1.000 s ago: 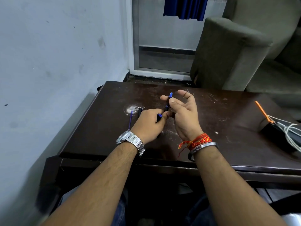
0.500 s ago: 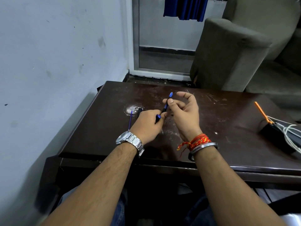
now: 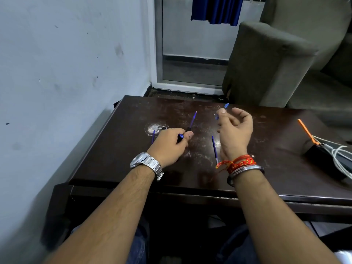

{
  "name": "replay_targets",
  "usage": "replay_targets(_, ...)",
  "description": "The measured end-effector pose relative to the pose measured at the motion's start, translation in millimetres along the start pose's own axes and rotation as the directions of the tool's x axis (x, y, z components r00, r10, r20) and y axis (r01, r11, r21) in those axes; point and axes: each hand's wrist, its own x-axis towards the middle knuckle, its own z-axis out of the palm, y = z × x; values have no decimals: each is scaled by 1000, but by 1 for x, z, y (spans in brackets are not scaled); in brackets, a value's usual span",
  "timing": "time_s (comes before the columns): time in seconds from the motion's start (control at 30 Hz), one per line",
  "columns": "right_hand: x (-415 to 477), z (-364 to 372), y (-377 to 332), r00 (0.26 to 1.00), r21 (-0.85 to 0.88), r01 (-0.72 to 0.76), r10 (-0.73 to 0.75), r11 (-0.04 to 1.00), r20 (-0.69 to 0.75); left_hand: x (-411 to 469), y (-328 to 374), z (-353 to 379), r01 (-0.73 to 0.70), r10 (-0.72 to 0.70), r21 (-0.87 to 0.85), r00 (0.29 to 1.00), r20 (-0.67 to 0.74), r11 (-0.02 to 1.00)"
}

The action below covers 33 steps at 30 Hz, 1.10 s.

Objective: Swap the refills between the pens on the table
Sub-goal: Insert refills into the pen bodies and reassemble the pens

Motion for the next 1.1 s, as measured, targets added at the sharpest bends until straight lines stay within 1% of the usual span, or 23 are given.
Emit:
replay_targets(0.03, 2, -3, 3, 999, -190, 26, -18, 982, 44, 1, -1, -1, 8, -8, 2, 1000, -27, 1000)
replay_targets(0.07, 2, -7, 7, 992, -391, 57, -7, 919, 128, 1, -1, -2, 22, -22, -8, 998, -55, 1000)
replay_targets(0.1, 2, -9, 12, 974, -566, 90, 47, 820, 223, 2, -2, -2, 38, -40, -26, 996, -81, 999)
replay_targets(0.13, 1, -10, 17, 945, -693, 121, 130, 711, 299, 2, -2, -3, 51, -55, -38, 993, -104, 998)
replay_targets(0.17, -1, -9, 21, 914, -774, 152, 210, 614, 346, 3, -3, -4, 58, -62, -41, 991, -119, 997)
replay_targets(0.2, -3, -8, 25, 889, -820, 177, 269, 544, 370, 3, -4, -4, 59, -63, -38, 990, -123, 998)
replay_targets(0.23, -6, -6, 27, 875, -842, 195, 298, 502, 380, 3, -5, -4, 59, -63, -36, 991, -120, 998)
replay_targets(0.33, -11, 1, 29, 853, -854, 234, 324, 465, 410, 3, -8, -3, 75, -77, -24, 991, -107, 997)
replay_targets(0.43, -15, 5, 32, 817, -872, 269, 382, 409, 431, 3, -9, -3, 89, -89, -1, 991, -104, 996)
replay_targets(0.5, -15, 6, 36, 809, -885, 287, 401, 367, 429, 3, -9, -2, 95, -94, 3, 991, -98, 996)
replay_targets(0.57, -15, 6, 39, 808, -888, 301, 401, 348, 431, 4, -9, -1, 102, -101, 6, 991, -90, 995)
replay_targets(0.7, -13, 4, 43, 802, -889, 303, 411, 344, 432, 4, -10, -1, 110, -110, -1, 991, -79, 994)
replay_targets(0.77, -12, 3, 40, 826, -883, 295, 367, 366, 428, 3, -10, -1, 109, -108, -1, 992, -70, 994)
replay_targets(0.8, -12, 4, 37, 851, -871, 281, 315, 403, 421, 3, -10, -2, 108, -107, 2, 992, -67, 994)
replay_targets(0.83, -11, 4, 34, 878, -849, 255, 258, 463, 404, 3, -9, -2, 106, -105, 8, 992, -69, 994)
replay_targets(0.87, -11, 5, 30, 895, -805, 213, 221, 554, 388, 3, -8, -2, 100, -99, 13, 993, -71, 995)
replay_targets(0.9, -11, 7, 26, 894, -728, 145, 227, 670, 387, 3, -6, -2, 91, -90, 19, 993, -71, 996)
replay_targets(0.93, -12, 8, 23, 870, -625, 47, 275, 779, 408, 2, -5, -2, 79, -77, 24, 995, -67, 997)
replay_targets(0.97, -14, 10, 20, 834, -514, -62, 328, 855, 444, 2, -5, -1, 68, -66, 23, 996, -64, 997)
replay_targets(1.0, -14, 11, 19, 807, -434, -133, 352, 891, 474, 2, -4, 0, 61, -60, 15, 996, -67, 998)
replay_targets(1.03, -14, 10, 20, 799, -395, -153, 348, 906, 490, 2, -5, 0, 61, -61, 2, 995, -75, 998)
replay_targets(1.1, -13, 9, 21, 811, -353, -142, 313, 925, 494, 2, -5, 0, 62, -63, -19, 994, -88, 998)
